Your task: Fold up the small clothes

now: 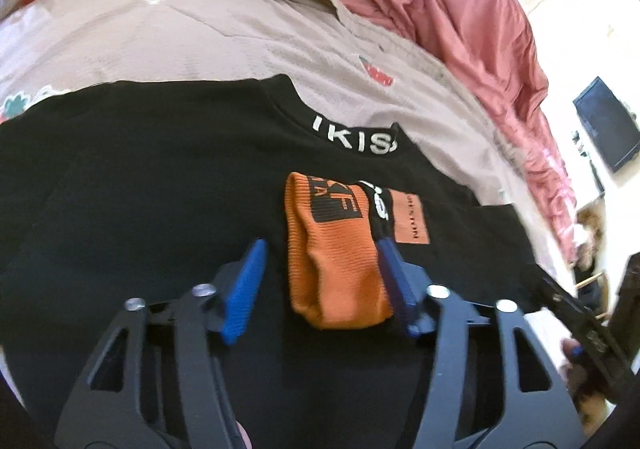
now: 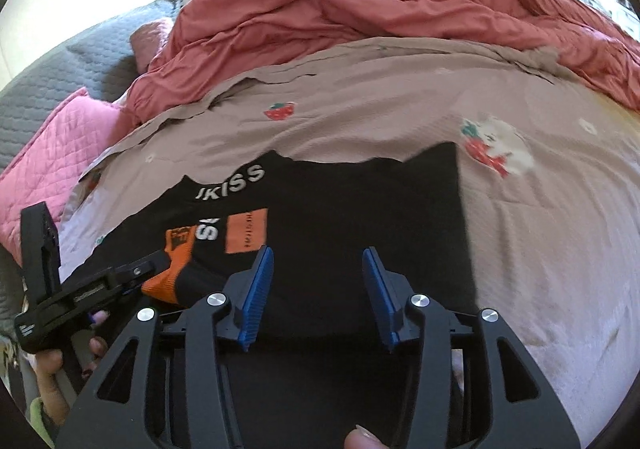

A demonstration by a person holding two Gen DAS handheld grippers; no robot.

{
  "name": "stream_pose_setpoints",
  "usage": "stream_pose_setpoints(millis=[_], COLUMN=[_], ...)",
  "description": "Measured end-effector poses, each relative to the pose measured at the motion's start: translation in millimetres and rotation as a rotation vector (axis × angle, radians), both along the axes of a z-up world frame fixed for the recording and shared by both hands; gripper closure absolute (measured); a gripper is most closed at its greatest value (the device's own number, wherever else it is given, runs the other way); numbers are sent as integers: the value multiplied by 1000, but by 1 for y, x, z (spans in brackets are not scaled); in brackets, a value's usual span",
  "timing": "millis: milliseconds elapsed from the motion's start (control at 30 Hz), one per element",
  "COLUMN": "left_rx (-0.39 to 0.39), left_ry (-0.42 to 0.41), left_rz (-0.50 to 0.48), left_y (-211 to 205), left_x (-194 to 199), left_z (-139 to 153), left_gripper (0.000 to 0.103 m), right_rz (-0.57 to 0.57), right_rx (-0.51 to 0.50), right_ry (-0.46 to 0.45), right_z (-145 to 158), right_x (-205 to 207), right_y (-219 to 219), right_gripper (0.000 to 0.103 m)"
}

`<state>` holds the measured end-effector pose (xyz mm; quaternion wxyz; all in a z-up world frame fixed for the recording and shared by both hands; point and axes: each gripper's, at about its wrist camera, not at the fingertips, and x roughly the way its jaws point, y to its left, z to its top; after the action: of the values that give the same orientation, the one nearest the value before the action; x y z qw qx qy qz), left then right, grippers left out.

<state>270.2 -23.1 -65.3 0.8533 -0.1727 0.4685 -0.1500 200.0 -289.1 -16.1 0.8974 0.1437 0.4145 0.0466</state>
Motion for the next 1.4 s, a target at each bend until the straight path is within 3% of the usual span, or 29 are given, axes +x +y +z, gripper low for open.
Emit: stream_pose_setpoints(millis=[33,100,267,433,533,667,767,867,967,1133,1300,1400], left_rx=[40,109,83,184,251,224,272,249,219,242,275,277], left_ry=[-13,-42,-133,-212,-222,-153,-132,-90,-91,-101,-11,-3], left_rz=[9,21,19,89,128,158,166,172,183,194,188,181], left_y=[-6,-12,-2,21,34,55,58,64,72,75,79,79], left_x=[-1,-3,-13,-28,-34,-31,-27,-25,-28,-32,-24,-23], left_z=[0,0,18,52,56,48,41,34,37,45,24,21], left_gripper=[83,99,100,100,100,100,100,100,100,100,99,99], right_rz=[-6,-18,-48,-40,-40,-32,-21,-12,-2,-18,-41,-41], right_rx=[5,14,17,8,-3,-2,-28,-56,-70,-77,-116,-110], right_ry=[1,4,9,0,6,25,25,19,12,3,46,43], right_z=[-1,-3,-4,-1,-3,-7,-9,-9,-7,-5,-15,-16], right_x=[-2,-5,-5,-8,-7,-5,-5,-1,4,9,13,12], right_y=[-2,-8,-13,-10,-8,-2,6,14,20,20,18,18], right_gripper=[58,58,58,58,58,58,58,58,58,58,58,58])
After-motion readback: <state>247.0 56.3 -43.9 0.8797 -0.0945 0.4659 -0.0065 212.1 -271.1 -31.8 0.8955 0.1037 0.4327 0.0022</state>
